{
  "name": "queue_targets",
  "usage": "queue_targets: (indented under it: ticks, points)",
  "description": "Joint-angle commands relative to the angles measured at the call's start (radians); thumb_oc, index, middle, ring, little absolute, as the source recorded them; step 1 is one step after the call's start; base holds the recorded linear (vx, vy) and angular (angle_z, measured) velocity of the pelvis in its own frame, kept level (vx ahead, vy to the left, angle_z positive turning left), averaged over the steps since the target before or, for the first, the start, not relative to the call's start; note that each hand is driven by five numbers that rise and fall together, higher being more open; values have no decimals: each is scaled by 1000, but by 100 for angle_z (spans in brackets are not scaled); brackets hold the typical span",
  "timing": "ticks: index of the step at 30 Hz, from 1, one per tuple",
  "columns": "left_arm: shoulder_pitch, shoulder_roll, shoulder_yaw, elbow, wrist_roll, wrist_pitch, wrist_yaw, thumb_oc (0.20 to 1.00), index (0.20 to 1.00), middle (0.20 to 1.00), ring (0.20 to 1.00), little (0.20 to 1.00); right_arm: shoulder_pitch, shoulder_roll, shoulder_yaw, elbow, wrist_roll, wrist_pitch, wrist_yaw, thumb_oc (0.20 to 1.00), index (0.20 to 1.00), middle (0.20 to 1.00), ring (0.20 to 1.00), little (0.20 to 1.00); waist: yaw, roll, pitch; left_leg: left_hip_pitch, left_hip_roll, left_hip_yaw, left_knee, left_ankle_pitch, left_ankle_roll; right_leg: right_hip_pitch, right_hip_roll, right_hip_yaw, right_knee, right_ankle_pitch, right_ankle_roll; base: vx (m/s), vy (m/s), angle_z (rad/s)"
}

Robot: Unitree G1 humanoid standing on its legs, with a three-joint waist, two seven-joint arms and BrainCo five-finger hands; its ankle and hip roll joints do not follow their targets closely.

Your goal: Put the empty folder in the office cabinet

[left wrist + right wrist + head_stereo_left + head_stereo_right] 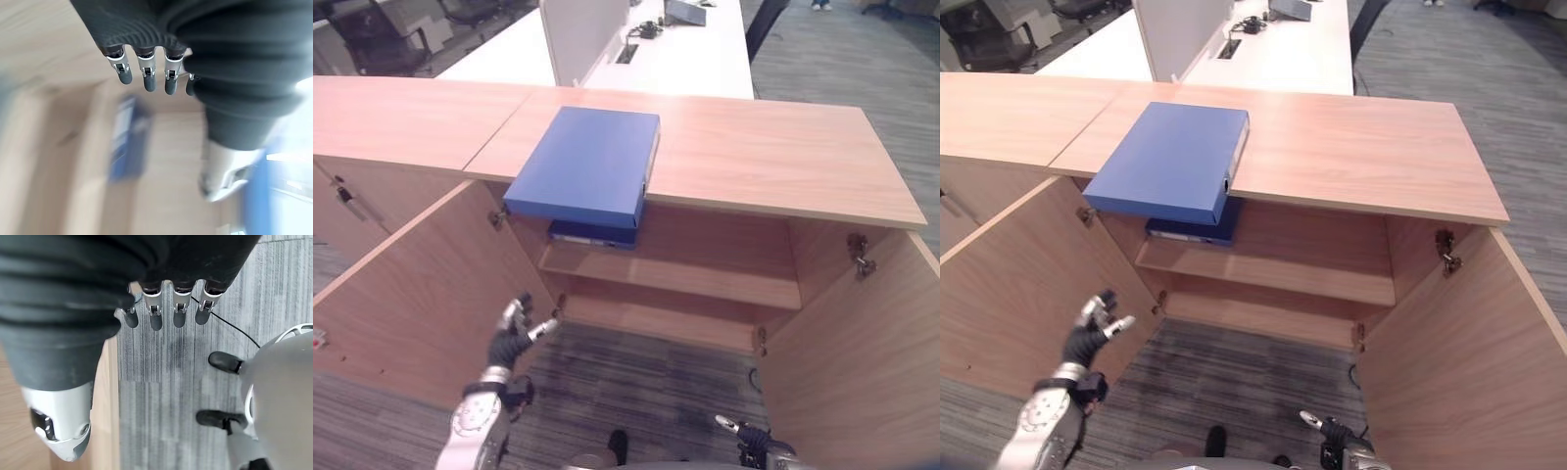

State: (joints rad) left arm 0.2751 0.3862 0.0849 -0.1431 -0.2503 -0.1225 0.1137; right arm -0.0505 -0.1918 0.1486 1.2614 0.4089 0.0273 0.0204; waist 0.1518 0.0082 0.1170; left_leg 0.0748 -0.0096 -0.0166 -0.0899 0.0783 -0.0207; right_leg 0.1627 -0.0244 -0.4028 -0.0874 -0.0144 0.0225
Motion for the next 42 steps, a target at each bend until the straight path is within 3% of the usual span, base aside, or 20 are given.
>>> queue_targets:
  ticks: [1, 5, 8, 13, 16, 27, 34, 42]
  points:
    - [-31, 22, 84, -107, 233, -128, 198, 1000, 1000, 1000, 1000, 1000, -26, 44, 23, 57, 9, -26, -31, 1000, 1000, 1000, 1000, 1000, 5, -50, -24, -21, -17, 18, 3, -73, 7, -4, -53, 24, 0, 10, 67, 32, -1, 0]
    - [-107, 48, 115, -152, 380, -138, 338, 1000, 1000, 1000, 1000, 1000, -30, 60, 31, 79, 18, -37, -57, 1000, 1000, 1000, 1000, 1000, 0, -52, -34, -5, -15, 24, 3, -90, 3, 4, -53, 27, 0, 4, 71, 50, -3, -2]
    - [-170, 108, 84, -170, 497, -132, 374, 1000, 1000, 1000, 1000, 1000, -43, 64, 36, 98, 15, -45, -74, 1000, 1000, 1000, 1000, 1000, -14, -49, -46, 5, -14, 29, 3, -98, 2, 7, -55, 32, 0, 4, 76, 22, 12, -2]
    - [-250, 215, 4, -147, 613, -120, 352, 1000, 1000, 1000, 1000, 1000, -54, 59, 40, 111, 7, -46, -82, 1000, 1000, 1000, 1000, 1000, -33, -42, -60, 12, -16, 38, 3, -101, 3, 9, -57, 41, 0, 10, 79, 31, 22, -5]
    - [-361, 337, -75, -115, 757, -111, 350, 1000, 1000, 1000, 1000, 1000, -58, 51, 52, 114, 0, -44, -78, 1000, 1000, 1000, 1000, 1000, -58, -36, -72, 25, -14, 48, 3, -111, 3, 11, -54, 57, 0, 13, 81, 39, 24, -2]
    - [-628, 535, -340, 52, 1022, -61, 349, 1000, 1000, 1000, 1000, 1000, -46, 31, 73, 110, -15, -43, -73, 1000, 1000, 1000, 1000, 1000, -99, -29, -99, 41, -14, 73, 3, -132, 9, 11, -48, 91, 0, 13, 89, 9, 14, -13]
    - [-682, 558, -406, 129, 1086, -29, 340, 1000, 1000, 1000, 1000, 1000, -49, 17, 52, 122, -22, -33, -77, 1000, 1000, 1000, 1000, 1000, -104, -26, -106, 50, -15, 78, 3, -139, 13, 15, -47, 97, 0, 11, 92, 2, 1, -1]
    - [-648, 489, -401, 167, 1088, -13, 326, 1000, 1000, 1000, 1000, 1000, -56, 9, 29, 141, -31, -23, -83, 1000, 1000, 1000, 1000, 1000, -108, -23, -106, 61, -15, 85, 3, -143, 15, 20, -46, 103, 0, 8, 90, 1, 4, -2]
